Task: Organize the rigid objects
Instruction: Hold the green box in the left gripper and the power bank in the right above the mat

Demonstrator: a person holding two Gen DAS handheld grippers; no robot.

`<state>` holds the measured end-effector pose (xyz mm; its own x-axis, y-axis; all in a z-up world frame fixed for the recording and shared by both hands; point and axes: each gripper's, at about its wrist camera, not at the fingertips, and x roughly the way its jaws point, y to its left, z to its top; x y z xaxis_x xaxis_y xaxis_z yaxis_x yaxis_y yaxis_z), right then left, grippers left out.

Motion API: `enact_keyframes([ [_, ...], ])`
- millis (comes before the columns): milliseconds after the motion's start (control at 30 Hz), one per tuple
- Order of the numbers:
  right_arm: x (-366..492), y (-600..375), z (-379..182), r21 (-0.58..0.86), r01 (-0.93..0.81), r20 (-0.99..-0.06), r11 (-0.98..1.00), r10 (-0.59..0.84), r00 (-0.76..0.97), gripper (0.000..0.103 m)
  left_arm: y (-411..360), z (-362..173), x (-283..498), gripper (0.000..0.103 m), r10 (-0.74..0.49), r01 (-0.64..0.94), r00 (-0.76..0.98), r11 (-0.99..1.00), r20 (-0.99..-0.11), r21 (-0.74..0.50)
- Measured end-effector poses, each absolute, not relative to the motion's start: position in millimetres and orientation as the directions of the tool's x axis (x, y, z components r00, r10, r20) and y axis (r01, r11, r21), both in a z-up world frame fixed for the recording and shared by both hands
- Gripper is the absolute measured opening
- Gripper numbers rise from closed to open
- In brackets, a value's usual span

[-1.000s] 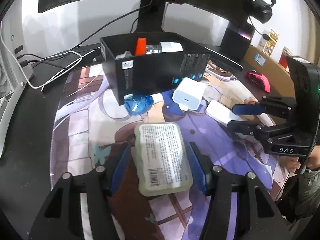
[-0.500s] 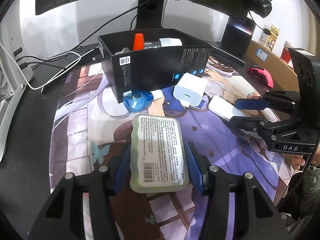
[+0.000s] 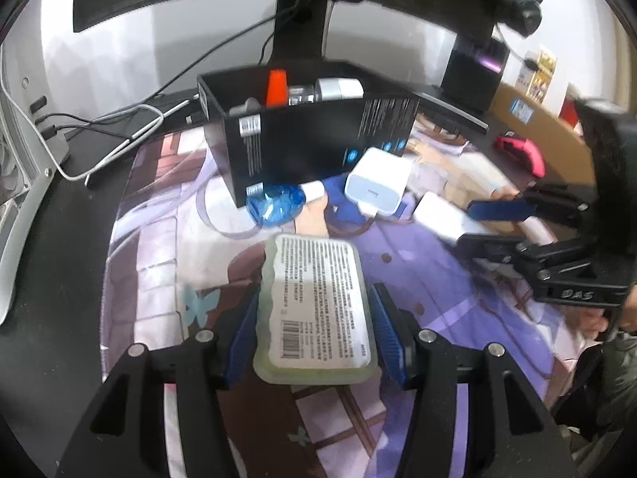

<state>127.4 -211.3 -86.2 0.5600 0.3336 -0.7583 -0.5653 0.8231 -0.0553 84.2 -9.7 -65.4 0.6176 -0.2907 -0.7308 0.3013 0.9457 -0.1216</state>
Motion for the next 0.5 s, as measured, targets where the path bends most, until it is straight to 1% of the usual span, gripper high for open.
enact_keyframes([
  [67, 128, -212, -86, -0.054, -0.565, -0.759, 0.823, 0.334, 0.559, 0.041, -7, -54, 78, 0.054, -0.295, 0.304, 0.645, 0.945, -0.705, -0.118],
  [133, 129, -213, -86, -0.053, -0.565, -0.758, 0.824, 0.335, 0.559, 0.041, -5, -50, 76, 0.054, -0.311, 0.314, 0.646, 0.941, -0.697, -0.129],
  [200, 129, -213, -87, -0.057, -0.566, -0.758, 0.823, 0.333, 0.56, 0.041, -6, -55, 80, 0.053, -0.299, 0.31, 0.634, 0.943, -0.713, -0.12],
  [233, 129, -212, -86, -0.056, -0.567, -0.759, 0.822, 0.334, 0.56, 0.041, -6, -60, 83, 0.049, -0.292, 0.306, 0.625, 0.945, -0.724, -0.117],
  [267, 129, -212, -86, -0.056, -0.567, -0.759, 0.822, 0.334, 0.559, 0.041, -6, -64, 86, 0.05, -0.291, 0.302, 0.618, 0.946, -0.731, -0.121],
  [333, 128, -213, -86, -0.055, -0.57, -0.759, 0.82, 0.336, 0.557, 0.041, -3, -64, 87, 0.049, -0.306, 0.304, 0.615, 0.942, -0.727, -0.14],
  [433, 128, -213, -86, -0.054, -0.568, -0.759, 0.821, 0.336, 0.558, 0.041, 1, -63, 86, 0.045, -0.308, 0.294, 0.618, 0.944, -0.723, -0.151],
  [500, 128, -214, -86, -0.054, -0.568, -0.759, 0.821, 0.336, 0.558, 0.041, 1, -62, 86, 0.044, -0.304, 0.292, 0.621, 0.945, -0.722, -0.147],
])
